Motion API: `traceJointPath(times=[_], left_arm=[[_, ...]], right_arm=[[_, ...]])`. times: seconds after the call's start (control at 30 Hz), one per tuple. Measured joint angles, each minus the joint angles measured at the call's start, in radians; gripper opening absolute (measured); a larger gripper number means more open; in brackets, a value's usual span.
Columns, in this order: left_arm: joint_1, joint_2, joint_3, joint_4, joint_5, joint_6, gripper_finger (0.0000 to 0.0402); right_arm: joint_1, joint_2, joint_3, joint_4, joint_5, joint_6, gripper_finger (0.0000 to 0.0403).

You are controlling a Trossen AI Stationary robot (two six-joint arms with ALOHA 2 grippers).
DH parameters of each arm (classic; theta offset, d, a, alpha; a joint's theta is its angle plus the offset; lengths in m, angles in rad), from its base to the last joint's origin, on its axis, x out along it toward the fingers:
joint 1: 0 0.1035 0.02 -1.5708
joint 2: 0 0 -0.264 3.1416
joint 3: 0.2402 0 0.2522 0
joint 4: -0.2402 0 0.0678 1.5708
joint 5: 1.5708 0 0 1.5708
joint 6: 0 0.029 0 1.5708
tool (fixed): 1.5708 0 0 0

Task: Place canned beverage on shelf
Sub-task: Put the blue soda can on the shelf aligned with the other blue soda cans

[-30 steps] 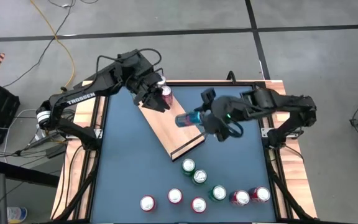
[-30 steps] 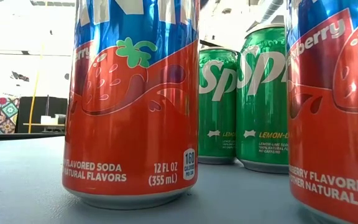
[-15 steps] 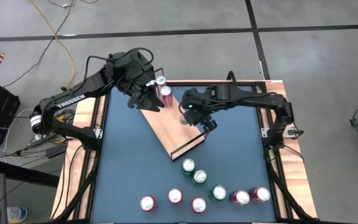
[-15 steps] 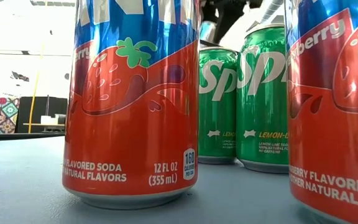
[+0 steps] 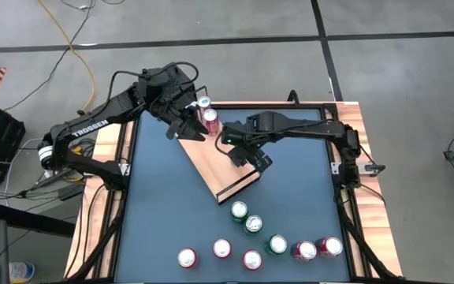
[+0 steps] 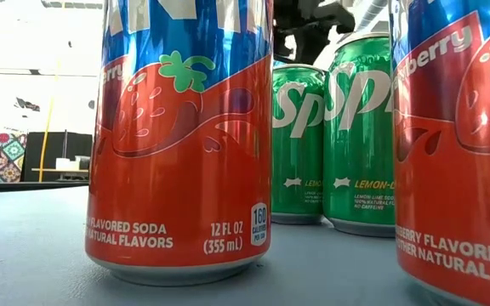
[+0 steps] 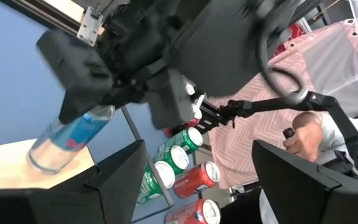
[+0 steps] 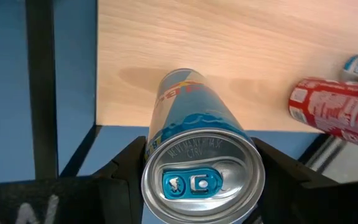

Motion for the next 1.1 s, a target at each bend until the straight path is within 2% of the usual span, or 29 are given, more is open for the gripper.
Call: traceJointPath(times=[0.37,0.73,1.1], left_arm=[[0.0,0.0,0.0,-0.001,-0.03,0.013,0.0279],[0.0,0.0,0.0,-0.002,-0.051,0.013,0.0279],[0.0,0.0,0.0,-0.002,-0.052,0.027,0.0279]], right_arm=[[-0.065,0.028,-0.002,0.029,-0.011,-0.024,0.0214],[-0.058,0.065,-0.003,0.04,-0.006,-0.046,0.0216],[-0.053,0.065,-0.003,0.062,-0.002,0.014,0.0248]])
